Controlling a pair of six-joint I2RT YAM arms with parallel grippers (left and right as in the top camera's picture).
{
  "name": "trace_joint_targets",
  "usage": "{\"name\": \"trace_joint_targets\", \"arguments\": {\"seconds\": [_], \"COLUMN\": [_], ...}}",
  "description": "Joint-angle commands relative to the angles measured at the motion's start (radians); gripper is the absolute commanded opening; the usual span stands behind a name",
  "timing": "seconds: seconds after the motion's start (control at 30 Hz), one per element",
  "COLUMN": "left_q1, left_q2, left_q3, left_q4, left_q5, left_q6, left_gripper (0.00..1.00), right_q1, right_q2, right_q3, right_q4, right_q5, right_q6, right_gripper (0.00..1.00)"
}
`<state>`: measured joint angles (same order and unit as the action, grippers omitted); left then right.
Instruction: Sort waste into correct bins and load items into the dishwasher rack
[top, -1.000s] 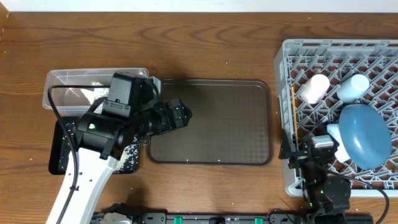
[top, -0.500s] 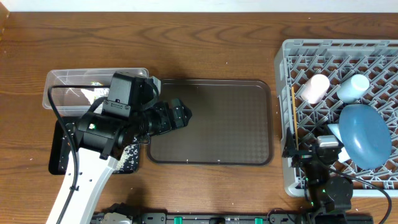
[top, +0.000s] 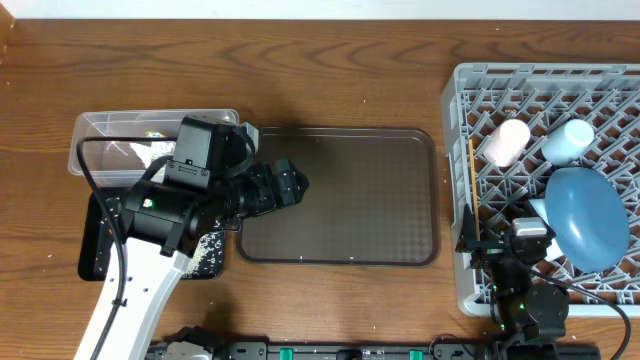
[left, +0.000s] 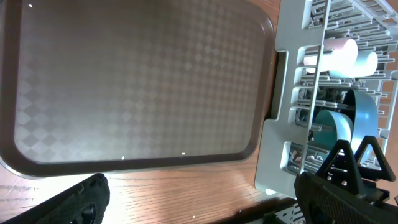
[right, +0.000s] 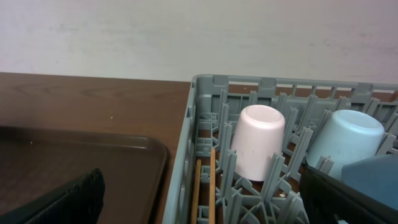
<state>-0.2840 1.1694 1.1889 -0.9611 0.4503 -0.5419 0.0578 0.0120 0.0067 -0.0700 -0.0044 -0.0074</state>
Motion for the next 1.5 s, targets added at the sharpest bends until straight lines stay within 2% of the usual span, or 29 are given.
{"name": "trace_joint_targets", "arguments": {"seconds": [0.0, 0.9, 1.1, 1.47], "left_q1": [0.004, 0.004, 0.004, 0.004], "left_q2": [0.002, -0.003, -0.107, -0.403], "left_q3": [0.012, 0.012, 0.009, 0.009], "left_q4": [0.001, 0.001, 0.001, 0.001], "left_q5": [0.01, 0.01, 0.01, 0.01], "left_q6": [0.014, 0.014, 0.014, 0.014], "left_gripper": [0.98, 0.98, 0.98, 0.98], "right_q1": [-0.011, -0.011, -0.011, -0.011], "right_q2": [-0.007, -0.007, -0.007, -0.007], "right_q3": [-0.002, -0.002, -0.002, -0.002], "right_q4": [-0.005, -0.005, -0.005, -0.005], "right_q5": [-0.003, -0.003, -0.003, -0.003], "right_q6": [0.014, 0.014, 0.014, 0.014], "right_gripper": [0.99, 0.99, 0.99, 0.99]}}
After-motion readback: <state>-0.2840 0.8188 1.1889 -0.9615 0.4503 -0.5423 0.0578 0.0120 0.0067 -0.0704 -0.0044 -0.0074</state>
